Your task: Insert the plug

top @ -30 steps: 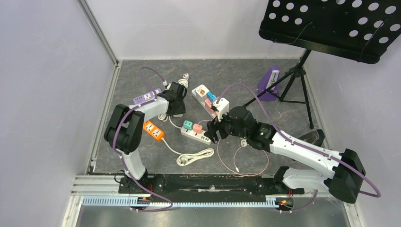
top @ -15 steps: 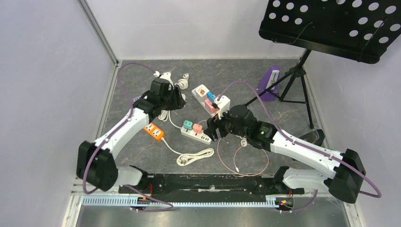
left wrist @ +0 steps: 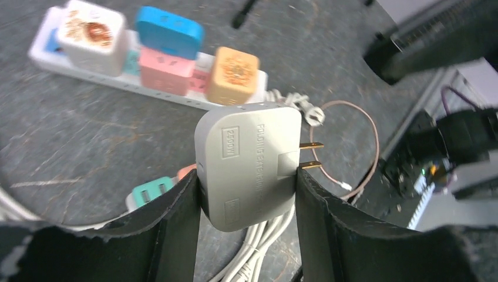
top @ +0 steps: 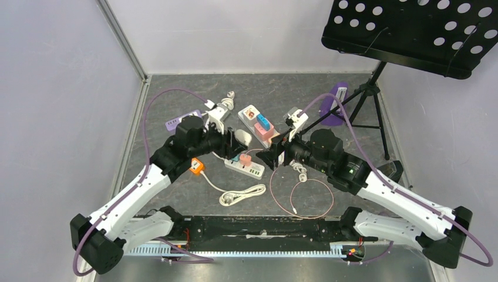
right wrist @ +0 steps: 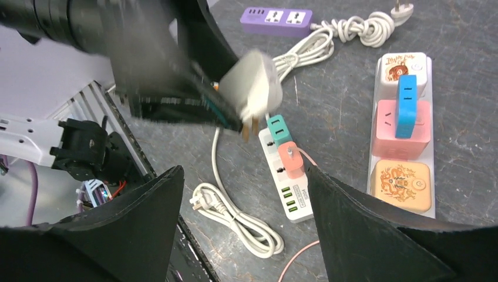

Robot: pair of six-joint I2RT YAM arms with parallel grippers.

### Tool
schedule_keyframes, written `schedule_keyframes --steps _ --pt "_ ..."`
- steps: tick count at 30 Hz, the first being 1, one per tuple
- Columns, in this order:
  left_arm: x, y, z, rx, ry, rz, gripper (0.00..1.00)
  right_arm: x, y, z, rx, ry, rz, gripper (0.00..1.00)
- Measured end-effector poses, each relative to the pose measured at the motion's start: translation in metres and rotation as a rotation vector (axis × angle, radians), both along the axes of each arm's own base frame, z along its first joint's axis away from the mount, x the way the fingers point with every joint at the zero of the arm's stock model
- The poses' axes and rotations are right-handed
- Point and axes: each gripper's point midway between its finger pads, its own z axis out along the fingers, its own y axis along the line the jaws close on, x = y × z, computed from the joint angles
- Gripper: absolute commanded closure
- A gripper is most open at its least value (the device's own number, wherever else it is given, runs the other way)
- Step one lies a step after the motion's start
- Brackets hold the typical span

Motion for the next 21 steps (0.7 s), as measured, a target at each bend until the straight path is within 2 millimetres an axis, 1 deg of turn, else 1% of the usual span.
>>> schedule_keyframes --steps 2,4,8,11,14,18,20,21 --pt "-0.014 -0.012 0.001 0.008 -0.027 -0.080 0.98 -0.002 -0.003 0.008 0.021 -0.013 -0.001 0.21" --pt "-0.027 -0.024 0.000 0.025 -0.060 -0.160 0.98 -0.003 -0.004 0.012 0.031 -0.021 -0.001 0.21" --pt "-0.054 -0.042 -0.008 0.075 -0.126 -0.307 0.96 -0.002 -0.003 0.010 0.025 -0.017 -0.001 0.22" --pt "-0.071 -0.048 -0.014 0.111 -0.176 -0.395 0.95 -0.002 -0.002 0.006 0.006 -0.007 0.002 0.24" --pt "-0.080 -0.049 -0.014 0.128 -0.227 -0.444 0.95 -0.002 0.001 0.002 -0.023 0.010 0.018 0.28" --pt "-0.085 -0.047 -0.005 0.136 -0.316 -0.477 0.96 -0.008 0.009 -0.006 -0.053 0.035 0.075 0.34" --pt "-0.087 -0.047 -0.001 0.138 -0.349 -0.490 0.95 -0.012 0.011 -0.013 -0.066 0.055 0.104 0.38" --pt "-0.087 -0.047 0.001 0.137 -0.368 -0.495 0.95 -0.014 0.012 -0.016 -0.074 0.066 0.117 0.42"
